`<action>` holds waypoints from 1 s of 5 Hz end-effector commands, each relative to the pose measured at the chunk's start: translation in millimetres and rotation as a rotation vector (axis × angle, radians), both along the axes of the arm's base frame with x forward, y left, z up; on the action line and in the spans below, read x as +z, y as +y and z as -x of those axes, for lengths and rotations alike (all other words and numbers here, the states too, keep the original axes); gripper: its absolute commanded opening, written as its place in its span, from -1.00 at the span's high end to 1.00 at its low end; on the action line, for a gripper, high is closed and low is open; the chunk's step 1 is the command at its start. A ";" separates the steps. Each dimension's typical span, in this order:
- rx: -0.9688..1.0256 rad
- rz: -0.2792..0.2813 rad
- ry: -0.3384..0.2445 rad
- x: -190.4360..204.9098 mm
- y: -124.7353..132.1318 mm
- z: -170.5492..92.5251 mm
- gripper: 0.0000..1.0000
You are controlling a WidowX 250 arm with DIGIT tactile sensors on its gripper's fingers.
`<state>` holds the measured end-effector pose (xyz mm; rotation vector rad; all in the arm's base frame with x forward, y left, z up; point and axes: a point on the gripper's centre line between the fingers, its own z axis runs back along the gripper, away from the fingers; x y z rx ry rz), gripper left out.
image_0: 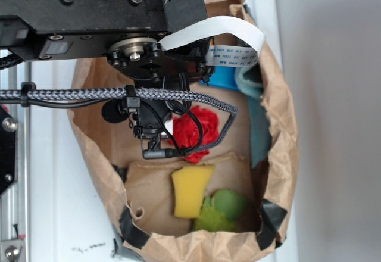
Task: Grab the rock.
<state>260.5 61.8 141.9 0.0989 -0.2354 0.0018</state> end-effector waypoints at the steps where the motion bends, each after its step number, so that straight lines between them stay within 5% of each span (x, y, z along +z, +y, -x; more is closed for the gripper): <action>1: -0.071 -0.165 0.071 -31.5 27.0 -5.6 -1.00; 5: -0.078 -0.206 0.154 -52.1 41.1 -12.8 -1.00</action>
